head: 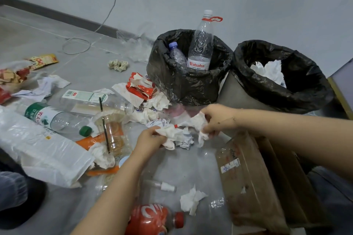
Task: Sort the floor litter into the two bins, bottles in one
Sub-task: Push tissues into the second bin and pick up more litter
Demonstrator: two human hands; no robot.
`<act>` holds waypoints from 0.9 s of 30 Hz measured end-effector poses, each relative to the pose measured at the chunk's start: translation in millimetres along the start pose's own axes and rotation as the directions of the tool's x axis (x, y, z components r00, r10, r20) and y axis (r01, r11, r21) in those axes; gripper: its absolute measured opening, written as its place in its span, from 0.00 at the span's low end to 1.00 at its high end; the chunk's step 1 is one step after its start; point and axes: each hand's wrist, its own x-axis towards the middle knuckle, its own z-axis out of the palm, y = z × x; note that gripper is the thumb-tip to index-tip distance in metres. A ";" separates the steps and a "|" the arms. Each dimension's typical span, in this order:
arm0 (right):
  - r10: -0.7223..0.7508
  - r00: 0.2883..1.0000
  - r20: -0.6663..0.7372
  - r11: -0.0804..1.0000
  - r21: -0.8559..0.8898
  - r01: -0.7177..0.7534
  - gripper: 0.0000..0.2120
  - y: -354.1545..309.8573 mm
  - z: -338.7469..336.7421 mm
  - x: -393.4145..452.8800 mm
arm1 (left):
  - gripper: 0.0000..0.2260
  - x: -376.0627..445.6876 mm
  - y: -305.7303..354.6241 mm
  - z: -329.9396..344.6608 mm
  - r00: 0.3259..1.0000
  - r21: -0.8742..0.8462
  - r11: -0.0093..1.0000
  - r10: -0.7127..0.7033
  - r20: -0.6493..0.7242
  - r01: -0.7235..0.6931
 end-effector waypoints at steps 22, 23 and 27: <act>-0.221 0.920 -0.324 0.911 0.268 0.314 0.12 14.9 -2.2 -65.0 | 0.10 -52.7 79.4 55.4 0.943 -0.557 0.816 0.047 0.329 0.153; -0.226 0.930 -0.290 0.919 0.252 0.302 0.14 13.9 -2.8 -64.4 | 0.10 -52.7 78.2 55.1 0.945 -0.562 0.814 0.050 0.322 0.148; -0.207 0.971 -0.123 0.953 0.199 0.229 0.23 9.4 0.2 -62.4 | 0.10 -51.3 72.4 50.3 0.944 -0.523 0.840 0.041 0.326 0.144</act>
